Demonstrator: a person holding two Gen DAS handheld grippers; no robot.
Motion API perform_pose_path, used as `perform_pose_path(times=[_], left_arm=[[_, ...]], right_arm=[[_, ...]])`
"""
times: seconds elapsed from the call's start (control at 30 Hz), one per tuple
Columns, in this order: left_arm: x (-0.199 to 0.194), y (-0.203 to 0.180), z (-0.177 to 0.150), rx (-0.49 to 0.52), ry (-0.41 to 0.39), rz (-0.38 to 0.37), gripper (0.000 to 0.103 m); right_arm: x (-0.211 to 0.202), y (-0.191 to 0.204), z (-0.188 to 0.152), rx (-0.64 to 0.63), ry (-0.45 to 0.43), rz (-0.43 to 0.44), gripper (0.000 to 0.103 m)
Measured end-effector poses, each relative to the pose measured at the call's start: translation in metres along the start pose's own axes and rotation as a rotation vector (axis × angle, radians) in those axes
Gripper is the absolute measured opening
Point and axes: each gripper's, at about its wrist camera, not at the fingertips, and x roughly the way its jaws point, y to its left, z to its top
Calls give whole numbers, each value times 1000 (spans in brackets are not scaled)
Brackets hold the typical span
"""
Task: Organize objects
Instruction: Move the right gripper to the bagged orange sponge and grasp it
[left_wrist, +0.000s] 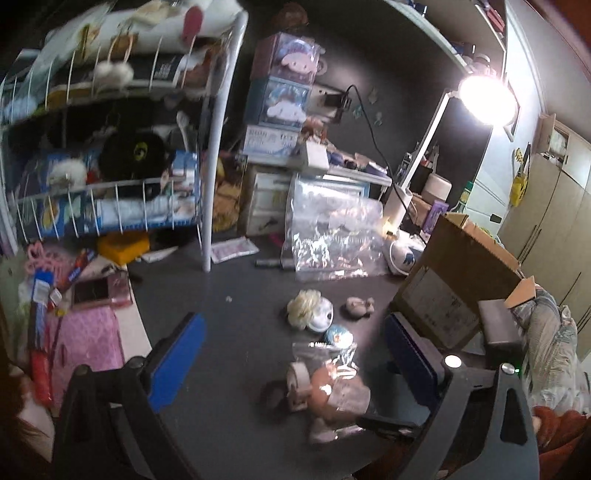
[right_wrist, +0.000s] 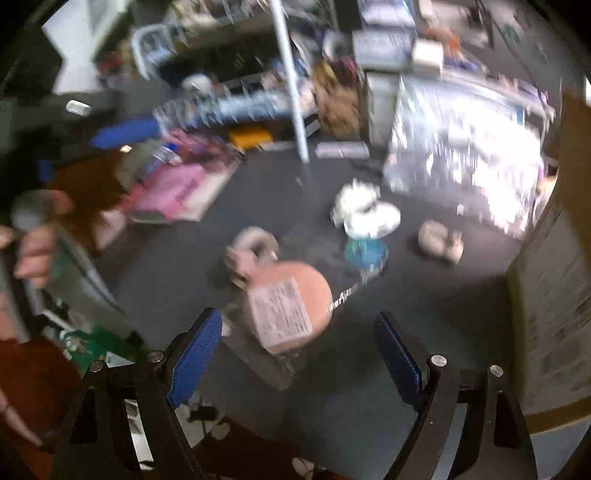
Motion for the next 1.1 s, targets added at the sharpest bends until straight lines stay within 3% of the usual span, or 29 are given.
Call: perform_pose_path(times=[0.13, 0.4, 0.57, 0.7, 1.0, 1.07, 1.1], left_arm=[[4, 5, -5, 0, 13, -7, 96], [4, 20, -7, -18, 1, -8, 96], [4, 27, -7, -32, -2, -8, 96], [3, 31, -8, -36, 2, 1, 96], [-2, 37, -12, -36, 9, 18, 96], [-2, 37, -13, -31, 12, 19, 96], [-1, 36, -13, -29, 15, 18, 96]], right_arm=[[20, -3, -5, -7, 17, -81, 82], [19, -28, -8, -10, 64, -229, 83], [10, -25, 6, 69, -14, -165, 83], [22, -9, 15, 104, -54, -171, 83], [53, 18, 12, 44, -37, -333, 82], [53, 15, 11, 56, -43, -324, 77], [51, 14, 10, 62, -47, -320, 67]])
